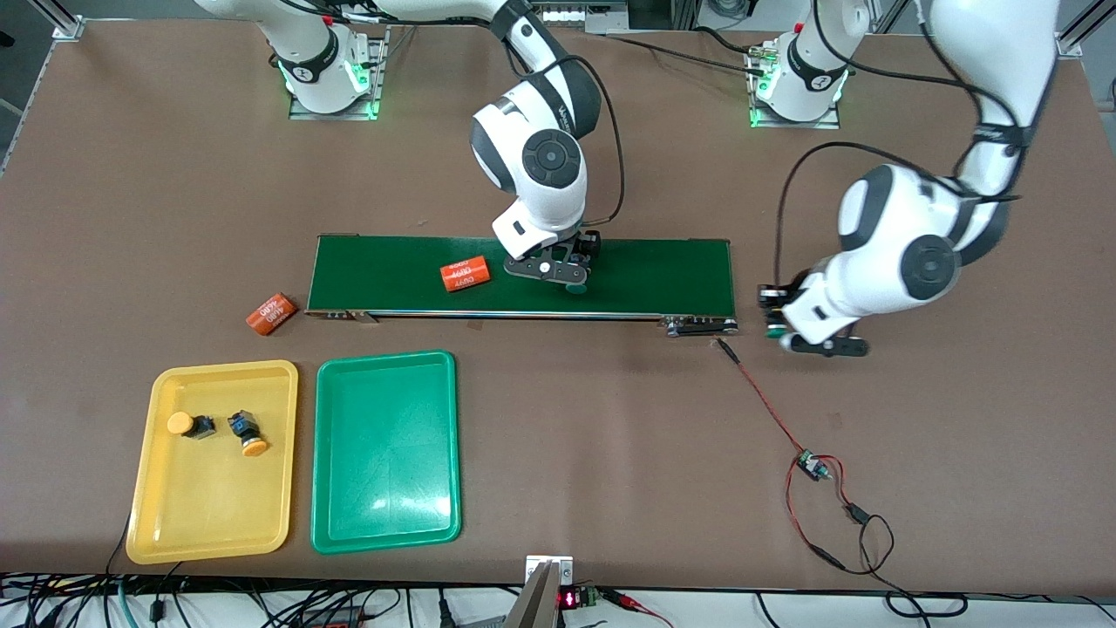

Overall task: Sort buttons by color to trays
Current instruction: 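Lower the green button onto the belt while the right gripper reaches buttons, then grasp a green button on the belt with the right gripper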

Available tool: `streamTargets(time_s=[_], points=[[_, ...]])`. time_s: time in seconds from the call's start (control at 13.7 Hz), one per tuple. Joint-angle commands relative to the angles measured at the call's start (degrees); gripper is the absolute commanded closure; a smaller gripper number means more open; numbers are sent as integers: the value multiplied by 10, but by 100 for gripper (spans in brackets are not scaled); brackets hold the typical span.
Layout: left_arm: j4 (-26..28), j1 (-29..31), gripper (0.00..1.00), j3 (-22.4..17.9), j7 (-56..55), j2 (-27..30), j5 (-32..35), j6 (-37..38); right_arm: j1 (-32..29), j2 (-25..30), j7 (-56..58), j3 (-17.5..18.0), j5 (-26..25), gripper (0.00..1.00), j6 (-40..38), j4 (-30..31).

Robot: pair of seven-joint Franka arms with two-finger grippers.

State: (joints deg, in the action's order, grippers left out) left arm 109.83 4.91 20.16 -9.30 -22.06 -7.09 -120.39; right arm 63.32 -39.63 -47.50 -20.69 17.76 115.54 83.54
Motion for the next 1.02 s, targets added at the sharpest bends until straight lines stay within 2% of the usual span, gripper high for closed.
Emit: streamTargets(time_s=[0.0,0.22,0.29,0.44,0.51,0.59,0.66,0.73,0.88,0.95], points=[[-6,-8,87,3,2,-25,-57,-20,11,-12,0,-5,9,0,22,0],[-6,-10,86,4,1,-25,-62,-22,10,-21,1,-5,9,0,35,-1],[-5,-9,86,14,0,-25,-63,-21,10,-25,1,-5,10,3,36,0],[-1,-8,86,19,0,-25,-81,-20,11,-33,4,-5,17,14,46,0],[5,-8,86,20,-1,-25,-85,-20,11,-38,4,-4,17,25,53,-1],[7,-8,86,20,-7,-25,-90,-20,10,-41,4,-4,18,42,55,-1],[10,-9,86,21,-16,-25,-99,-20,10,-42,4,-4,18,47,55,0],[16,-8,86,33,-26,-22,-100,-20,8,-42,4,-5,19,65,54,-1],[24,-6,86,41,-40,-19,-100,-20,2,-37,7,-6,53,98,51,-7],[30,-6,86,42,-42,-18,-100,-20,2,-36,7,-8,67,100,50,-8]])
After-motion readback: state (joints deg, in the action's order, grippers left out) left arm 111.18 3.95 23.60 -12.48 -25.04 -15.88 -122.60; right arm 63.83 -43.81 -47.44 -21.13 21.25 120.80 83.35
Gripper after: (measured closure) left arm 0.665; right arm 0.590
